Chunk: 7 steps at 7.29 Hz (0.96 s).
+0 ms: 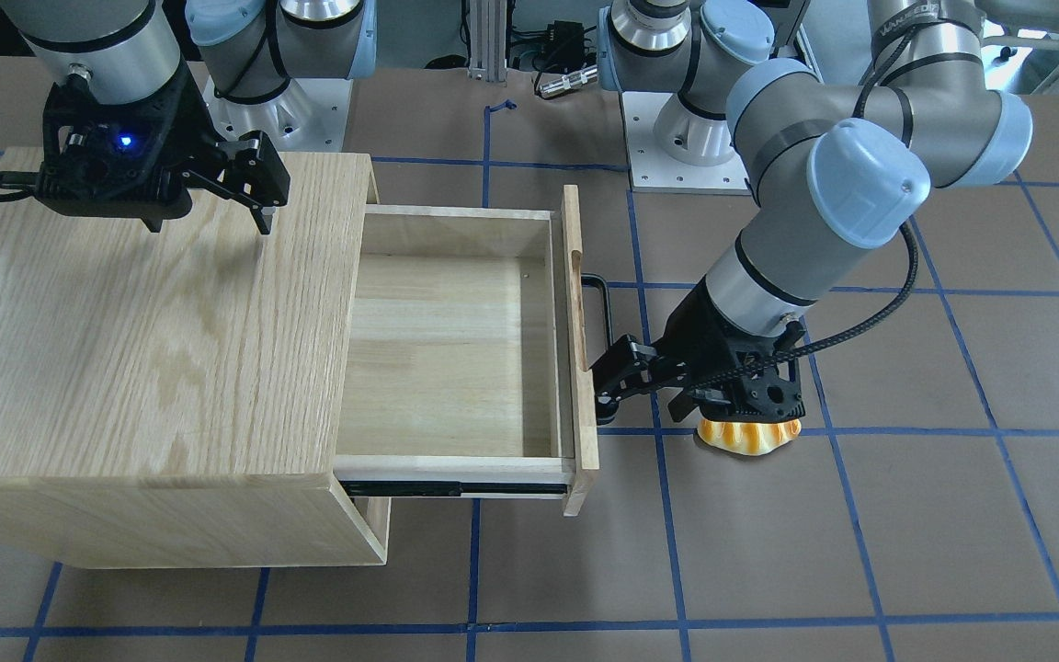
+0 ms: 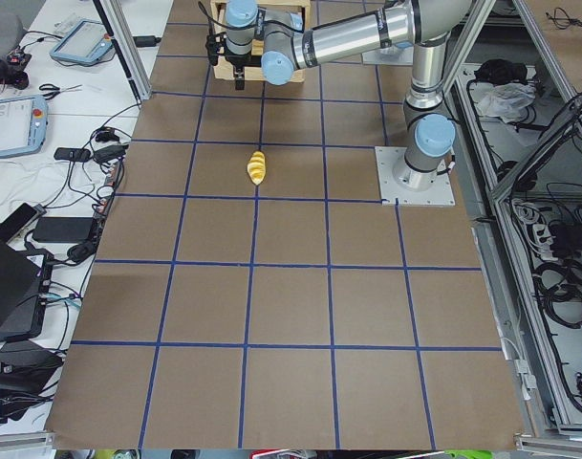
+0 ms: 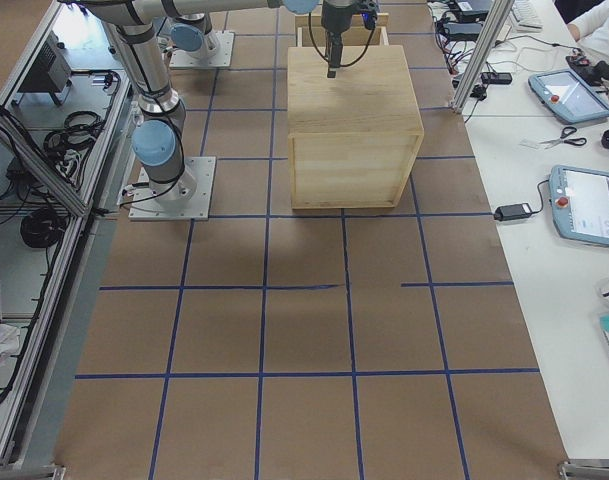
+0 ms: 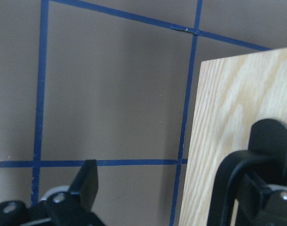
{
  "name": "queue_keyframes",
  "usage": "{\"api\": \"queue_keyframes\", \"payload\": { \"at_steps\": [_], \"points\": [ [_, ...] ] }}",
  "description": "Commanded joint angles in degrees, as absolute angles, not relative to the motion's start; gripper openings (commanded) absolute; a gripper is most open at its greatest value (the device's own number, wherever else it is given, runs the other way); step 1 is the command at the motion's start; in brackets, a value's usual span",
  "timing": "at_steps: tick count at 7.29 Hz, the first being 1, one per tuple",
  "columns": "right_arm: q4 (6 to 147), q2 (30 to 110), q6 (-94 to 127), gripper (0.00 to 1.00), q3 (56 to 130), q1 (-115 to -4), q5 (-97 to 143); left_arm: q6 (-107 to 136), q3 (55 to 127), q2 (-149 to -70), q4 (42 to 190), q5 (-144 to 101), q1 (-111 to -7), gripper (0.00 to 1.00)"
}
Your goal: Open upper drawer
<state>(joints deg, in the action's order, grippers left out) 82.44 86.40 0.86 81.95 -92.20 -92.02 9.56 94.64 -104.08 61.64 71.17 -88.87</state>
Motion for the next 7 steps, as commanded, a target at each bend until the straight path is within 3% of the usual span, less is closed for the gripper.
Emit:
{"api": "queue_keyframes", "payload": {
  "at_steps": [1,7],
  "points": [
    [82.4,86.4,0.9,1.0,81.9,-92.2,-92.0,7.3,94.2,-102.6,64.5,74.0,-86.5,1.0],
    [82.4,86.4,0.9,1.0,81.9,-92.2,-92.0,8.4,90.1,-88.2,87.6,87.1,-90.3,1.0]
  ]
}}
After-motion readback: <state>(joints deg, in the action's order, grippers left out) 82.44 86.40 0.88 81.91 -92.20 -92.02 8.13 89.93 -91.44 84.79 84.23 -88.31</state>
